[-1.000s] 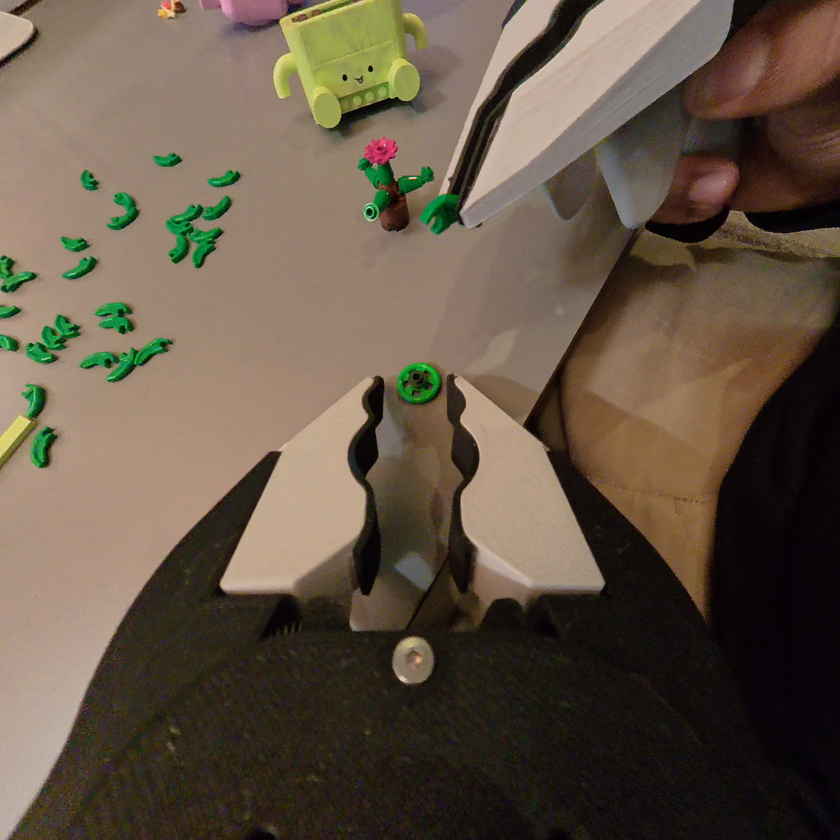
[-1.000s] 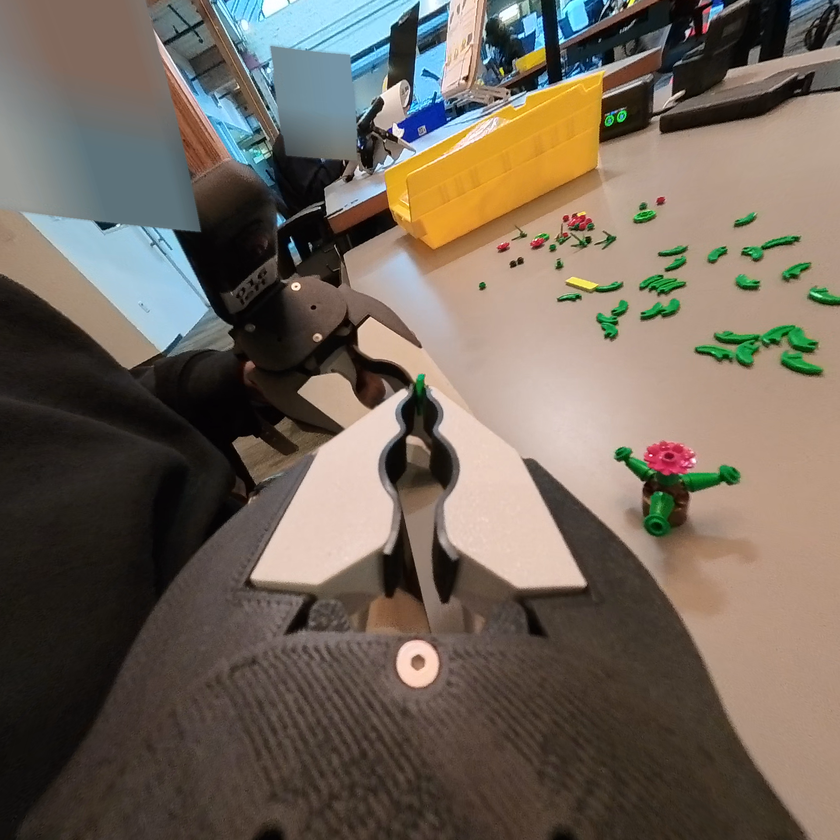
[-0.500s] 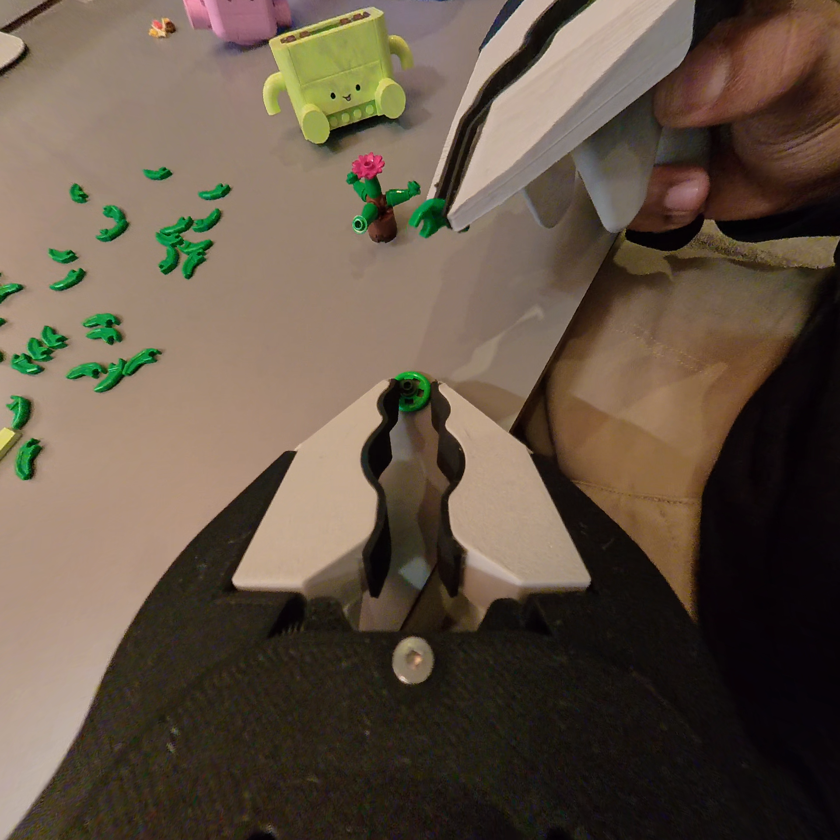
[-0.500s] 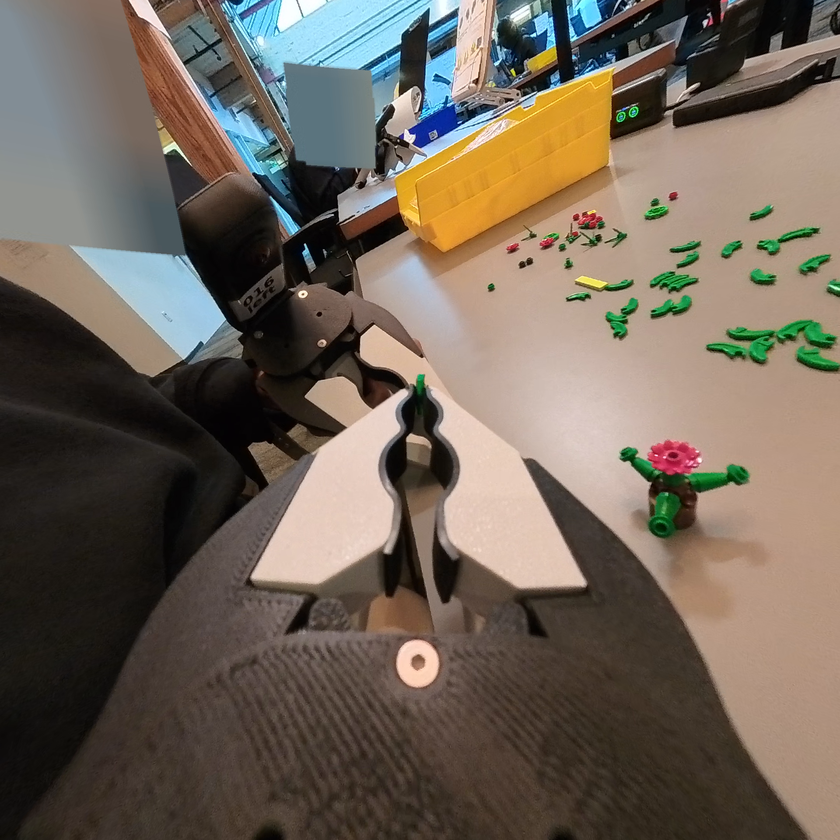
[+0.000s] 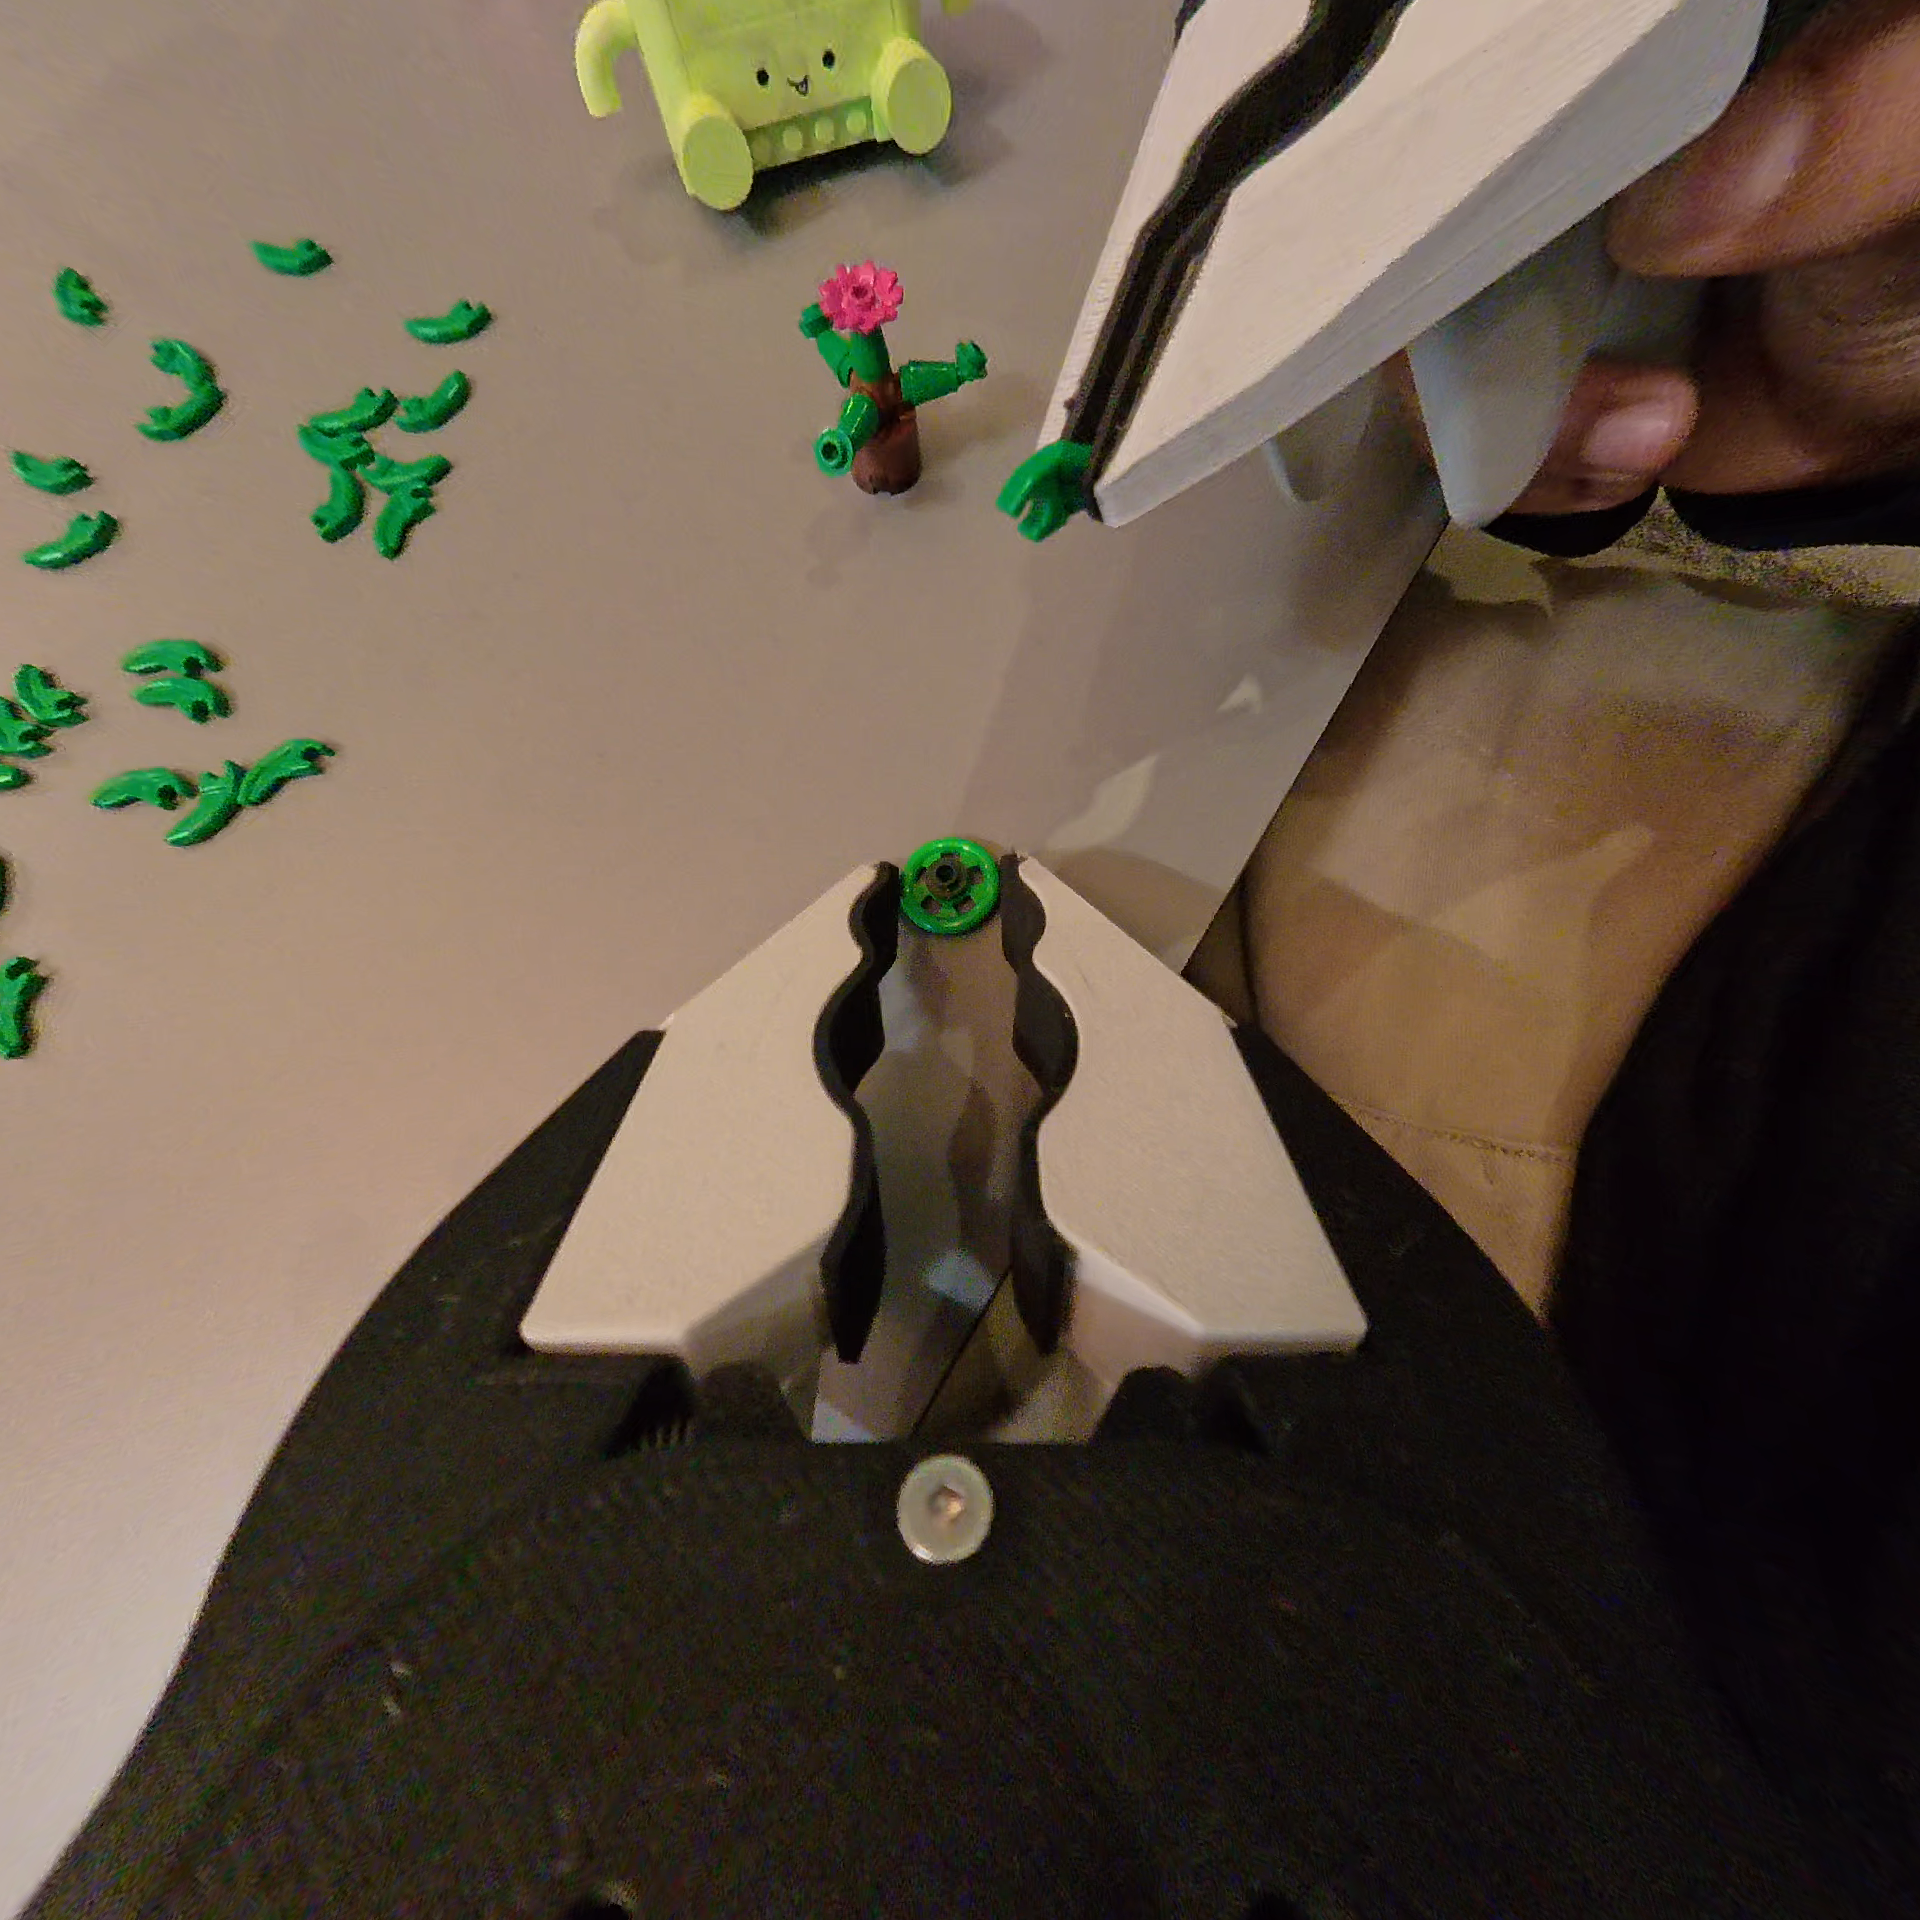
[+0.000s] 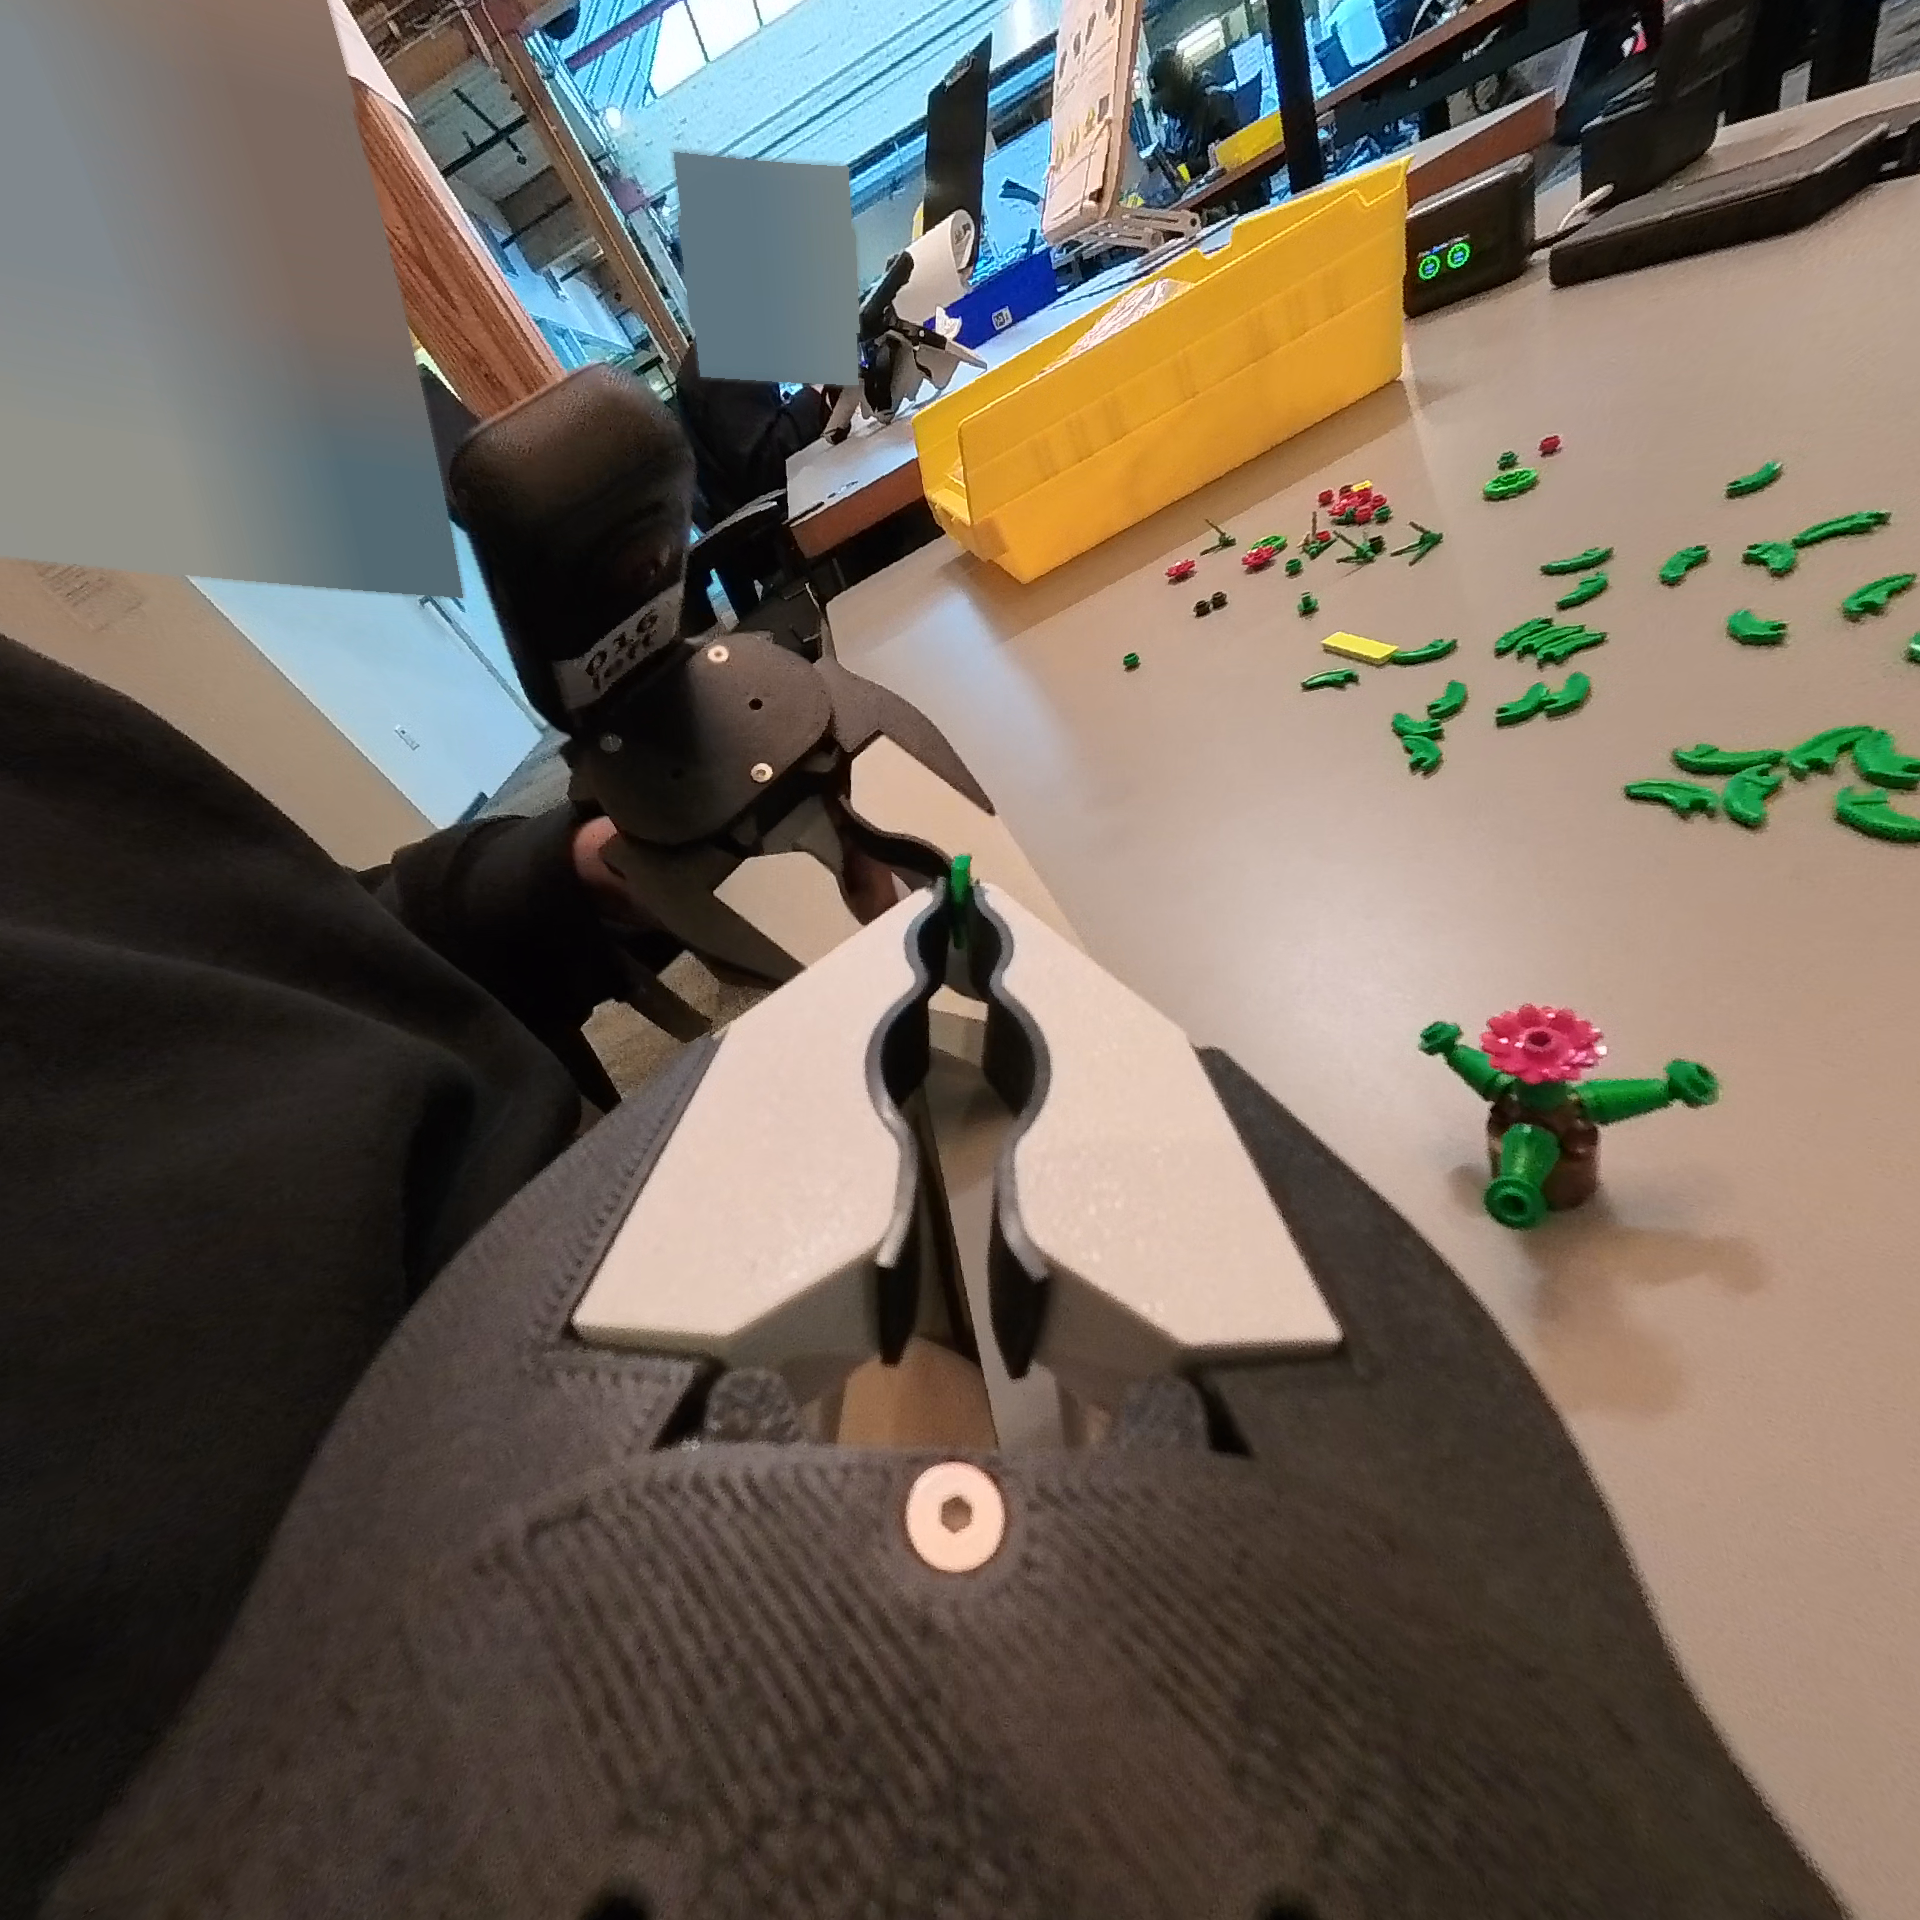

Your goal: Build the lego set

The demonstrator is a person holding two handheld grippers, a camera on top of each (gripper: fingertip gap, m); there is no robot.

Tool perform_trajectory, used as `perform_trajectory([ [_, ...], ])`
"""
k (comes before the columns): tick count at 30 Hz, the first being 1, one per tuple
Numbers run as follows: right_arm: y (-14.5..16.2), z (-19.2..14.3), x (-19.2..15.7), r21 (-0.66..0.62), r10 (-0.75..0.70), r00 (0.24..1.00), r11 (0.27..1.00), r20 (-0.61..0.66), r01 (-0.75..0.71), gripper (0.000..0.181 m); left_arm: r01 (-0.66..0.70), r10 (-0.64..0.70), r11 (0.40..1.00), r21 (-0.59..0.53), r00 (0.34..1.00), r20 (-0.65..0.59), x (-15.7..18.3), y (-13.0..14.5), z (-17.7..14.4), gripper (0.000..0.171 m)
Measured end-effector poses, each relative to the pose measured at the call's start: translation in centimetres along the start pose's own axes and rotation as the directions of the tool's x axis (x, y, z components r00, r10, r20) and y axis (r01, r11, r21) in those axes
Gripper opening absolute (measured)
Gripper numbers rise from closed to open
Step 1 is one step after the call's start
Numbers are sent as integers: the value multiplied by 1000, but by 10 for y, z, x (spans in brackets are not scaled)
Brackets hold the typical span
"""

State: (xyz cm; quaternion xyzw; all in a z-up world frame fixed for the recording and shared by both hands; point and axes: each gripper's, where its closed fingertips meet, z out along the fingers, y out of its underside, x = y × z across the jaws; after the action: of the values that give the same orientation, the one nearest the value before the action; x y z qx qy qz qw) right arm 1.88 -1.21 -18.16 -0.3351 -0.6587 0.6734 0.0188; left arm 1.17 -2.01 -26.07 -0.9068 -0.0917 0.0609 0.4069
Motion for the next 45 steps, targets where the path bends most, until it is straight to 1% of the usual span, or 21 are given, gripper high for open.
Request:
perform_trajectory([
  [5, 0, 0, 0, -1, 2, 1000, 1000, 2, -2, 0, -19, 19, 1000, -14, 1000, 13, 0, 1, -1, 19],
  [10, 0, 0, -1, -5, 5, 1000, 1000, 8, -5, 0, 7, -7, 1000, 6, 1000, -2, 0, 1, -1, 20],
  [16, 1, 0, -1, -8, 6, 1000, 1000, 8, -6, 0, -11, 11, 1000, -4, 1000, 27, -3, 3, -3, 27],
  [20, 1, 0, -1, -9, 6, 1000, 1000, 8, -6, 0, -9, 9, 1000, -6, 1000, 14, 0, 3, -3, 20],
  [24, 1, 0, -1, -9, 6, 1000, 1000, 9, -6, 0, 0, 0, 1000, -12, 1000, 8, 0, 3, -3, 20],
  [27, 1, 0, -1, -10, 6, 1000, 1000, 12, -6, 0, 0, 0, 1000, 4, 1000, 12, -2, 3, -4, 19],
  [31, 1, -1, -2, -14, 13, 1000, 1000, 20, -13, 0, 16, -16, 999, 52, 1000, -7, -3, 2, -6, 19],
  [34, 6, -4, -3, -69, 19, 999, 998, 37, -17, 0, 31, -25, 993, 117, 998, -51, 0, -2, -10, 19],
  [39, 24, -8, -3, -209, -16, 999, 978, 46, 25, 0, 77, -32, 969, 235, 981, -193, 15, -15, -18, 19],
  [42, 37, -10, 0, -299, -54, 998, 952, 32, 61, 0, 101, -33, 956, 277, 970, -241, 22, -22, -21, 19],
  [45, 40, -12, -2, -319, -32, 998, 947, 55, 48, 0, 131, -44, 946, 296, 959, -281, 27, -26, -23, 19],
])
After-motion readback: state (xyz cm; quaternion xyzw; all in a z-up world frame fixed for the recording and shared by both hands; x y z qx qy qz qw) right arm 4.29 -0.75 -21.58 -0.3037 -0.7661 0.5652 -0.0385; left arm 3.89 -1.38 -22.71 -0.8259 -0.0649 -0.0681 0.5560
